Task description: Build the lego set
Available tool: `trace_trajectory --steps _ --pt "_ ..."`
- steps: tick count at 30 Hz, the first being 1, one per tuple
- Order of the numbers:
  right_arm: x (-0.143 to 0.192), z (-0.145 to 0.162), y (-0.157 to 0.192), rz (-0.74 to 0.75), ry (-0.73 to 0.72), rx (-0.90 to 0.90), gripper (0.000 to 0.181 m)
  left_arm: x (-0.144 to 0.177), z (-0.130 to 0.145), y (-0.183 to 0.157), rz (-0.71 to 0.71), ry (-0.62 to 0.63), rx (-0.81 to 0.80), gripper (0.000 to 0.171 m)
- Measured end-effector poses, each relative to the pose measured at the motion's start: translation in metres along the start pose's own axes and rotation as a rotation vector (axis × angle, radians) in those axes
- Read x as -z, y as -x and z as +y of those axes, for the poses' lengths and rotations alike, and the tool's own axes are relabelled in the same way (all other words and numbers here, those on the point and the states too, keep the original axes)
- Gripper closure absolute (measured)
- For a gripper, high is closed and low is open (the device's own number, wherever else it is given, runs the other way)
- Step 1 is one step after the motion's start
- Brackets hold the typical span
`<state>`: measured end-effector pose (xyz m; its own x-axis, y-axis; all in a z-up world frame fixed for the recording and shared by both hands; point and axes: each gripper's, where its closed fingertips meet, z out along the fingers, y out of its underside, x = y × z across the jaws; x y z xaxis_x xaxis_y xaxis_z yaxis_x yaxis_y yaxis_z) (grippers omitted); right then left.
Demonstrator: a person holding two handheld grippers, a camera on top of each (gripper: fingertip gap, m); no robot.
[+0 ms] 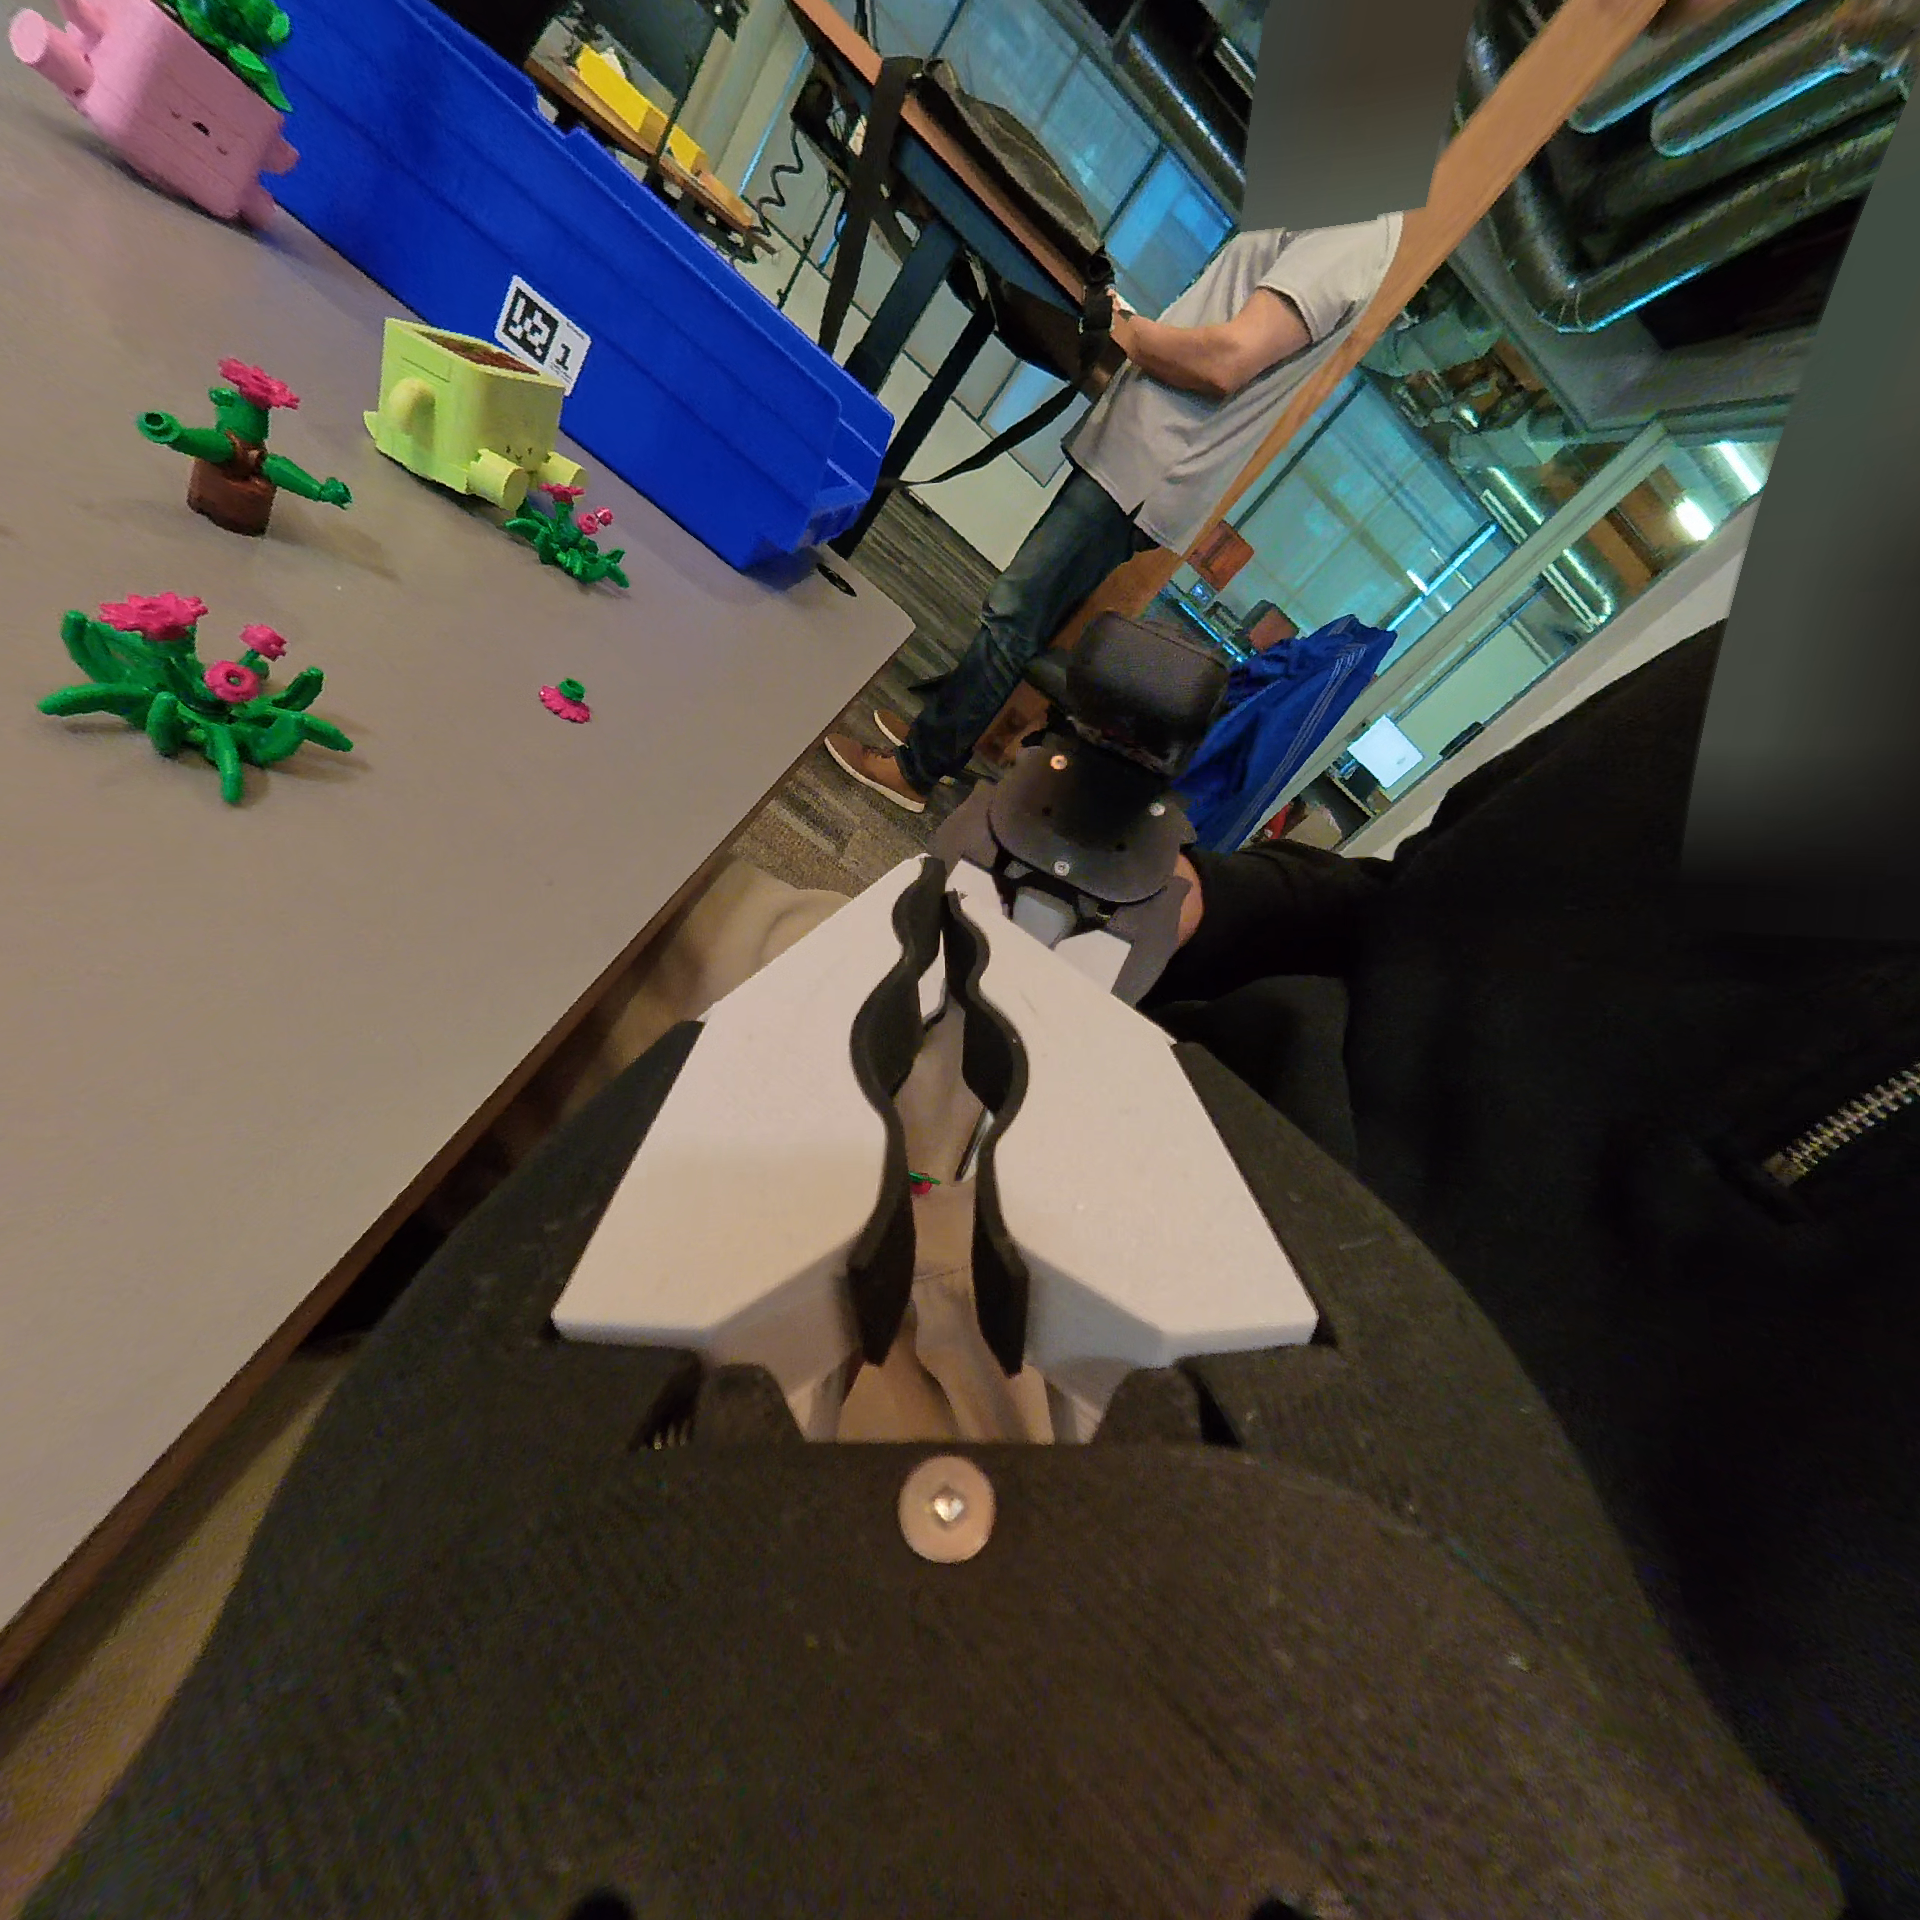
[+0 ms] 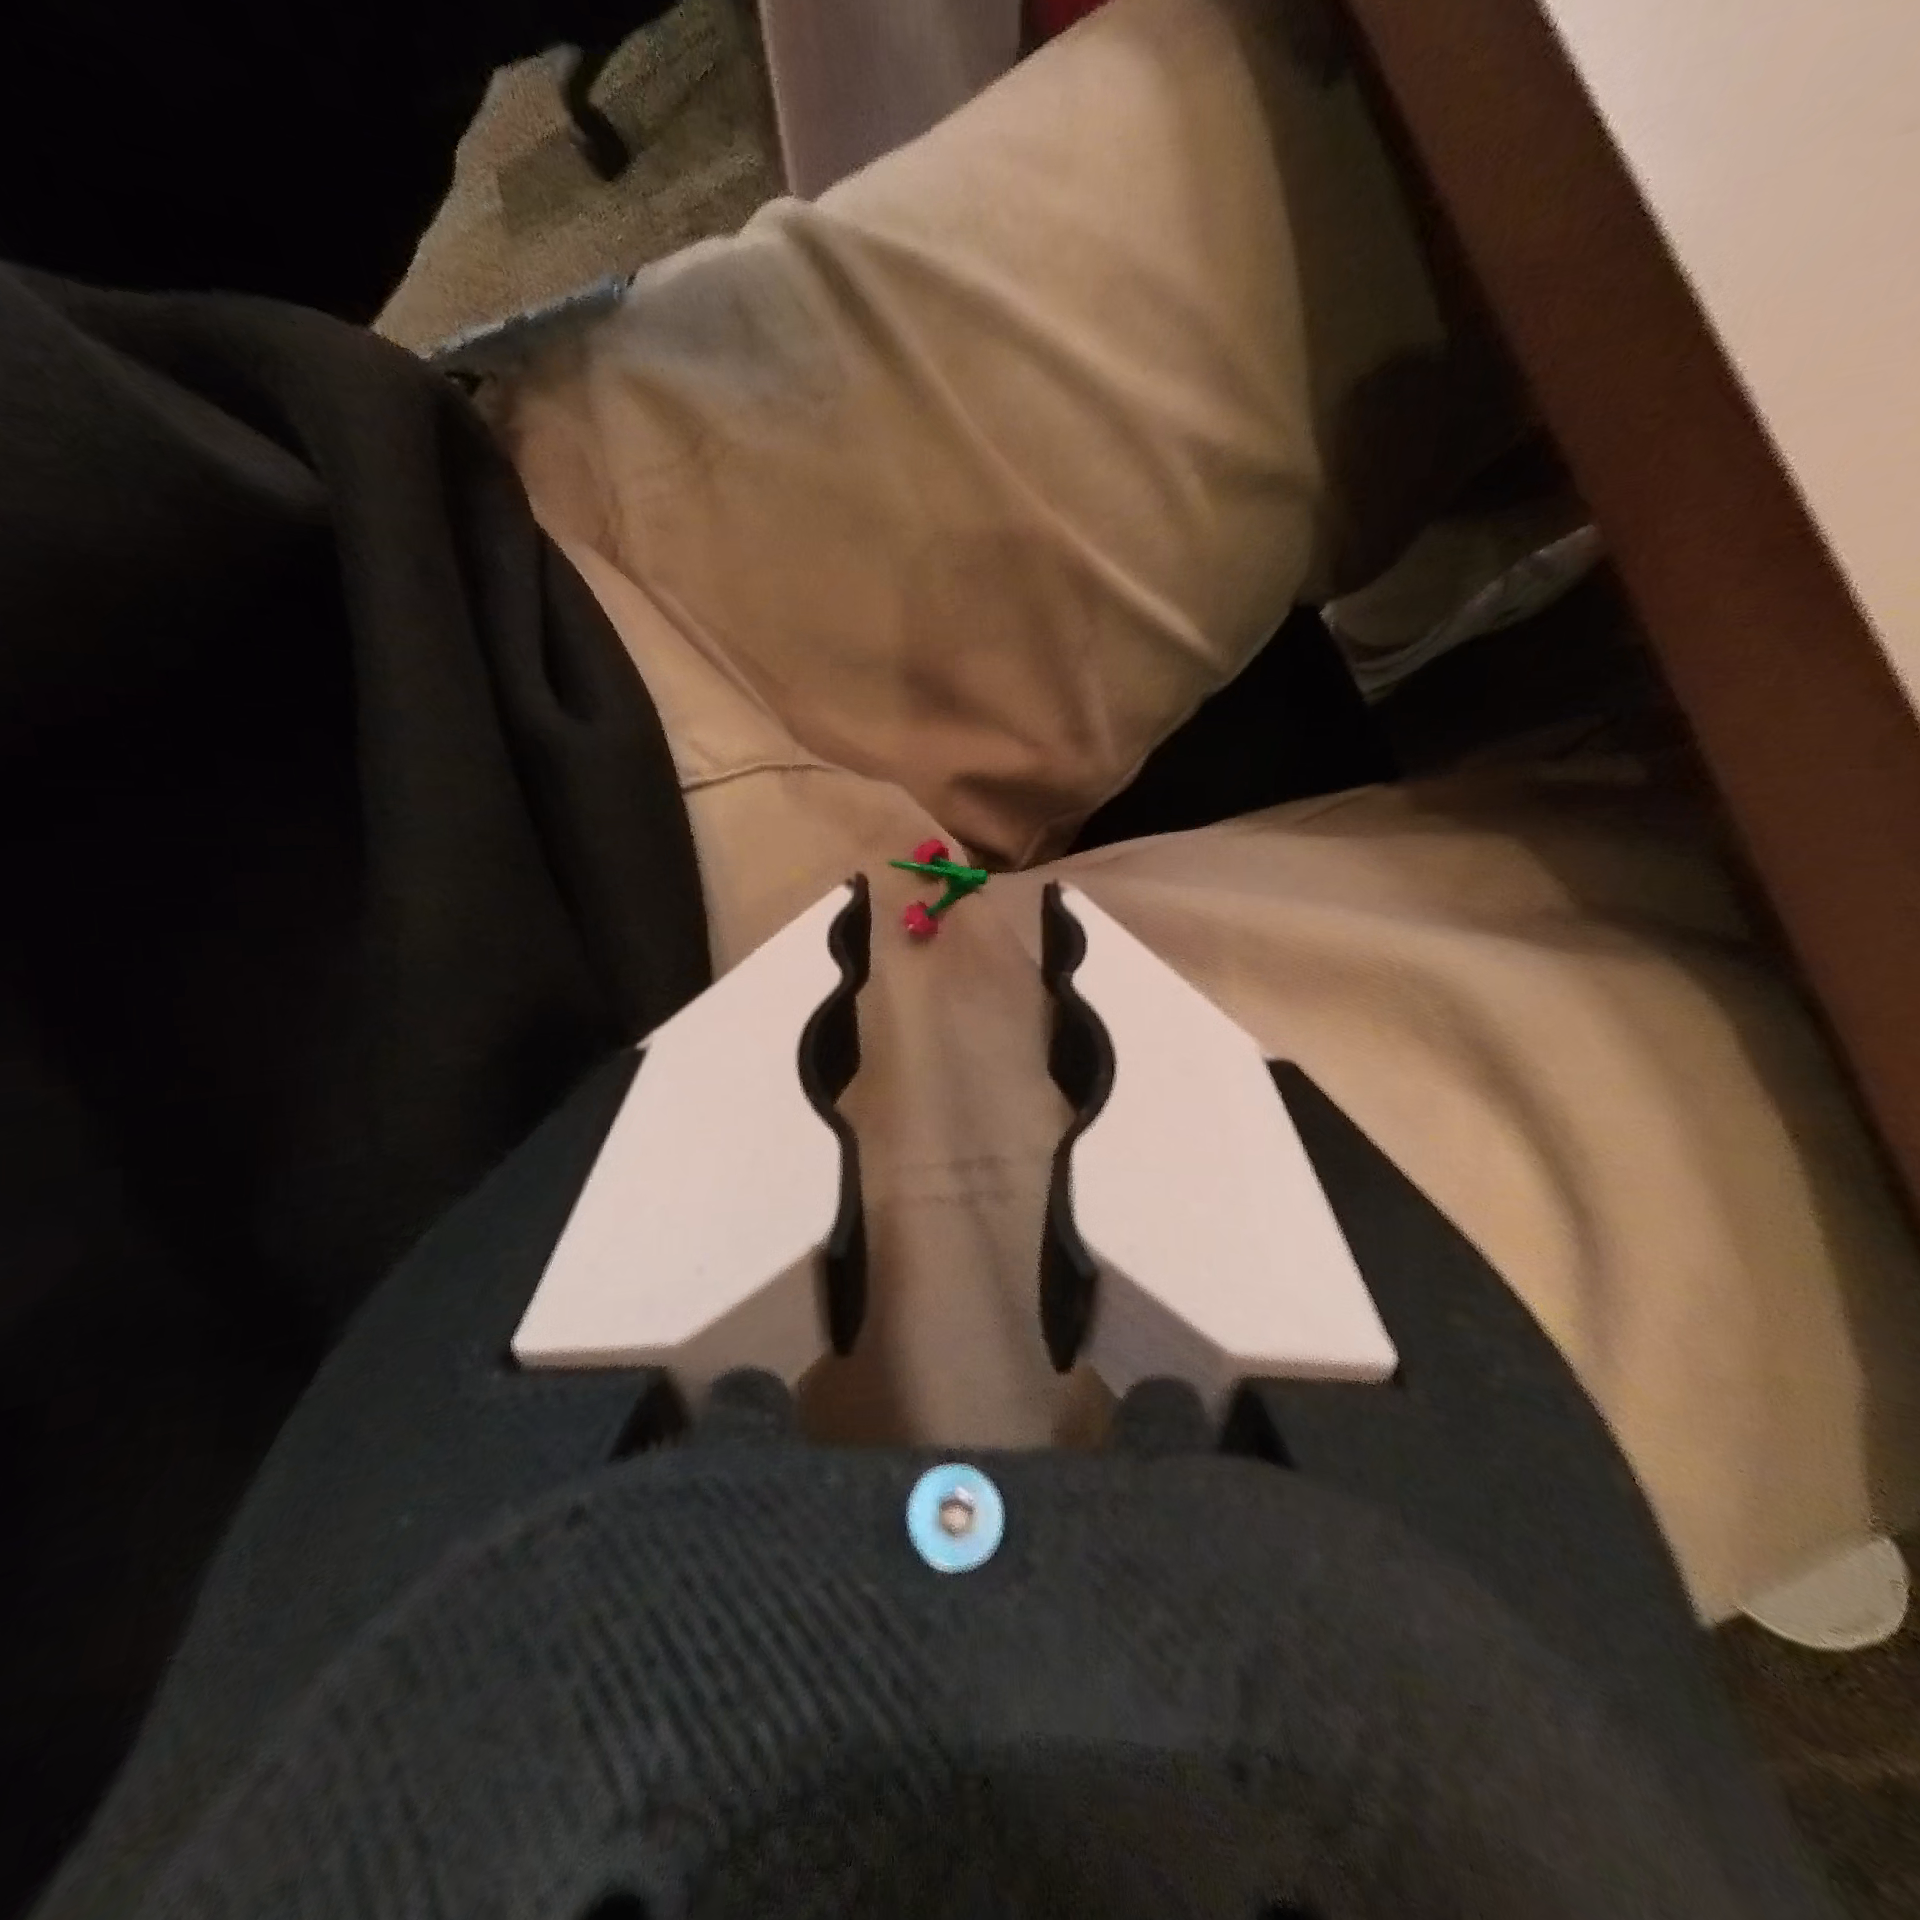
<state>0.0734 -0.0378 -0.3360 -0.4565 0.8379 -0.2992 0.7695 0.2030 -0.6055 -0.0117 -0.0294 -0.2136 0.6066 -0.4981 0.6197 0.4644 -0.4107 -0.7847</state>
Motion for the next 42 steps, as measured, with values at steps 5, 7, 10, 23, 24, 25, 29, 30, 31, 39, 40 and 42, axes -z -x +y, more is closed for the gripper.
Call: trace_trajectory --steps 5,7,10,23,24,25,29,30,31,39,40,42 --pt "-0.002 -0.003 0.0 -0.166 -0.007 -0.065 0.146 -0.001 0.002 -0.001 0.001 0.012 -0.005 0.171" --pt "-0.002 -0.007 0.003 -0.251 -0.016 -0.102 0.148 -0.001 0.002 -0.001 -0.002 0.017 -0.007 0.171" --pt "-0.003 -0.009 0.008 -0.348 0.001 -0.153 0.148 -0.001 0.003 0.0 -0.006 0.019 -0.008 0.171" --pt "-0.011 0.007 0.001 -0.234 0.129 -0.047 0.174 0.0 0.001 0.001 0.001 0.017 0.003 0.171" --pt "-0.009 0.006 0.001 -0.238 0.121 -0.052 0.175 0.001 0.001 0.001 0.002 0.016 0.004 0.171" --pt "-0.008 0.005 0.001 -0.241 0.111 -0.057 0.175 0.001 0.001 0.001 0.003 0.015 0.005 0.171" --pt "-0.004 0.001 0.002 -0.241 0.063 -0.063 0.175 0.0 0.002 0.001 0.007 0.021 0.007 0.171" --pt "-0.003 0.001 0.002 -0.239 0.055 -0.063 0.175 0.0 0.002 0.001 0.008 0.024 0.009 0.171" --pt "-0.003 0.0 0.002 -0.235 0.048 -0.062 0.175 0.0 0.003 0.001 0.01 0.027 0.011 0.171" --pt "0.0 -0.001 0.003 -0.234 0.001 -0.079 0.175 -0.02 0.033 0.001 0.068 0.162 0.15 0.171" --pt "0.001 -0.002 0.004 -0.236 -0.007 -0.083 0.175 -0.025 0.042 0.001 0.069 0.204 0.164 0.171" --pt "0.002 -0.001 0.004 -0.242 -0.019 -0.095 0.175 -0.033 0.064 0.004 0.046 0.318 0.181 0.171"
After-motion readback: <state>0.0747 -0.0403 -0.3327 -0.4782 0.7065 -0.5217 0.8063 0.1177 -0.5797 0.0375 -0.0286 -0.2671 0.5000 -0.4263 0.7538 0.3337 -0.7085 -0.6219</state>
